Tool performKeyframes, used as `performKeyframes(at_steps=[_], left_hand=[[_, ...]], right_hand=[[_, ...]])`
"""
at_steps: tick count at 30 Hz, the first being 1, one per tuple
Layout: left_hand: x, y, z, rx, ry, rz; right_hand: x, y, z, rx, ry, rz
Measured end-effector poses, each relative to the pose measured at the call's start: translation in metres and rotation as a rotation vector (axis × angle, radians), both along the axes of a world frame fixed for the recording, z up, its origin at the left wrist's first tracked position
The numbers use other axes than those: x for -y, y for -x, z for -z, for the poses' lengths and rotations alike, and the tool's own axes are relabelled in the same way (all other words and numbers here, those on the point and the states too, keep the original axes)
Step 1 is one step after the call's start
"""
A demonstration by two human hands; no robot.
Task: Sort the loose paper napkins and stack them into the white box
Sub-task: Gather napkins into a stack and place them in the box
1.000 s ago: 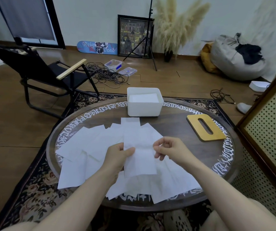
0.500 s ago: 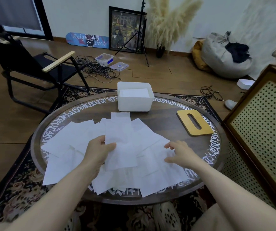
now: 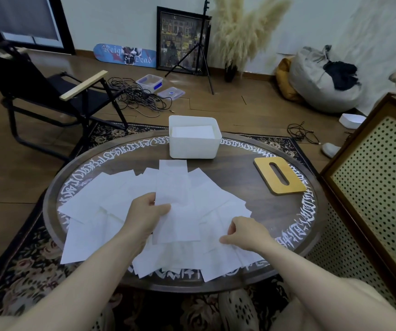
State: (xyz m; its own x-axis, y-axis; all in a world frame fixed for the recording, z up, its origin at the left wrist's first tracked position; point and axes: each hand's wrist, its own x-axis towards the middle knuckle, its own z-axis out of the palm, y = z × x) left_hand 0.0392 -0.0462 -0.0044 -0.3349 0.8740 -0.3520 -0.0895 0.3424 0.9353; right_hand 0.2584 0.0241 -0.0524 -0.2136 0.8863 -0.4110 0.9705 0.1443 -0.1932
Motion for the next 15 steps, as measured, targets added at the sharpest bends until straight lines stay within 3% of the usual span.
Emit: performKeyframes(at_steps=[8,11,15], left_hand=[[0.001,0.003,0.0,0.0,0.003,0.0],[0.001,0.001,-0.001,-0.001,0.004,0.003],[0.001,-0.001,-0.003,-0.002,0.002,0.007]], right_hand=[[-0.02,-0.021,-0.005,-0.02,-0.131,0.213],[-0.027,-0.034,-0.003,-0.049,0.019,0.337],[-0.026,-0.042,0.004,-0.259,0.145,0.394]])
